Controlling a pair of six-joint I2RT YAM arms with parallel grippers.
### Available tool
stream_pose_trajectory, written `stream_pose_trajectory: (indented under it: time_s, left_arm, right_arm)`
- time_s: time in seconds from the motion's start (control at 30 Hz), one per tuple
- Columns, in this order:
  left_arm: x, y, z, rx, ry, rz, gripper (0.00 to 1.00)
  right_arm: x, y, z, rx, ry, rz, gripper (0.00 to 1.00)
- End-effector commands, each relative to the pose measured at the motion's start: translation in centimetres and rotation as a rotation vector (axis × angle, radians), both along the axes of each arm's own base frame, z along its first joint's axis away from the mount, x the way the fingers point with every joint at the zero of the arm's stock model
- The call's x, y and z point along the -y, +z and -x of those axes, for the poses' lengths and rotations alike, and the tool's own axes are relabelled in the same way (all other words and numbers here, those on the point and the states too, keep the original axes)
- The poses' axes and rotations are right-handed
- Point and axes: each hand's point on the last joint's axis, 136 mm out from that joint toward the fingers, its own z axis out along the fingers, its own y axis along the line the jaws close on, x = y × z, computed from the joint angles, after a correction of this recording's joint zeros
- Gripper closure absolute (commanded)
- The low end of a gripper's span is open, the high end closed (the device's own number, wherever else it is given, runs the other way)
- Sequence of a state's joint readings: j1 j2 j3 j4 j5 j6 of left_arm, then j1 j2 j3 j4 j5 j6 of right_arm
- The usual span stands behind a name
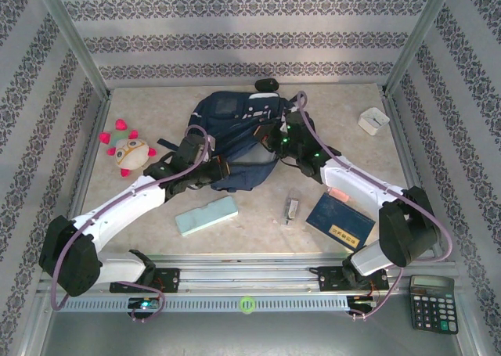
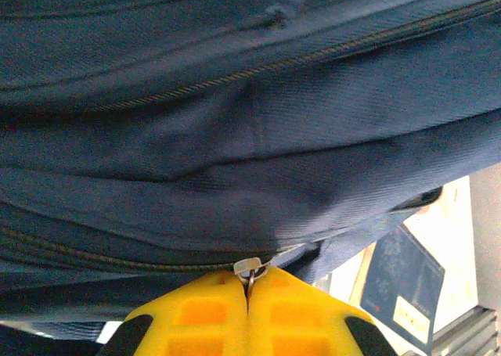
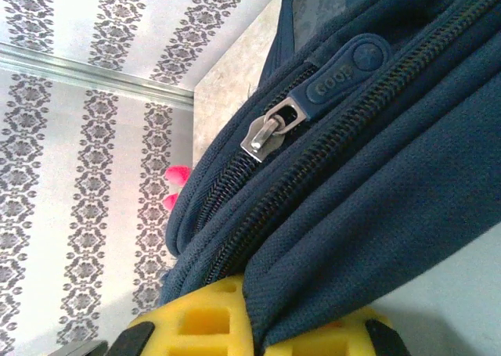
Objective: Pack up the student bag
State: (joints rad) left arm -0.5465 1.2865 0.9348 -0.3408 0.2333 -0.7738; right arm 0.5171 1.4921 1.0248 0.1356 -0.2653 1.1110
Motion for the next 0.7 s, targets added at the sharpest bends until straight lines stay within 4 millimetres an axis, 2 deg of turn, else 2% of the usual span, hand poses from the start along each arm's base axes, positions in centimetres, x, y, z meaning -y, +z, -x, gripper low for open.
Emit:
stream_pose_trajectory:
  time_s: [0.0, 0.1, 0.4, 0.53, 0.67]
  left_arm:
    - [-2.2, -1.6, 1.5, -0.038, -0.075, -0.099, 1.0]
    - [-3.8, -2.2, 1.5, -0.035, -0.097, -0.178, 1.0]
    - [-6.2, -3.1, 1.3, 0.033, -0.204, -0.288, 1.0]
    - [-5.8, -3.9, 1.1, 0.109, -0.289, -0.297, 1.0]
    - [-3.4, -3.4, 1.0, 0.172, -0.397, -0.197, 1.0]
  right_arm:
    - [0.1, 5.7, 0.3, 0.149, 0.084, -0.116, 1.0]
    - [1.3, 5.9, 0.3, 0.139, 0.123, -0.142, 1.0]
    - [5.3, 4.8, 0.2, 0.064, 0.211, -0.212, 1.0]
    - [7.0, 3.7, 0.3, 0.023, 0.234, -0.215, 1.0]
    - [7.7, 2.5, 0.7, 0.001, 0.274, -0.185, 1.0]
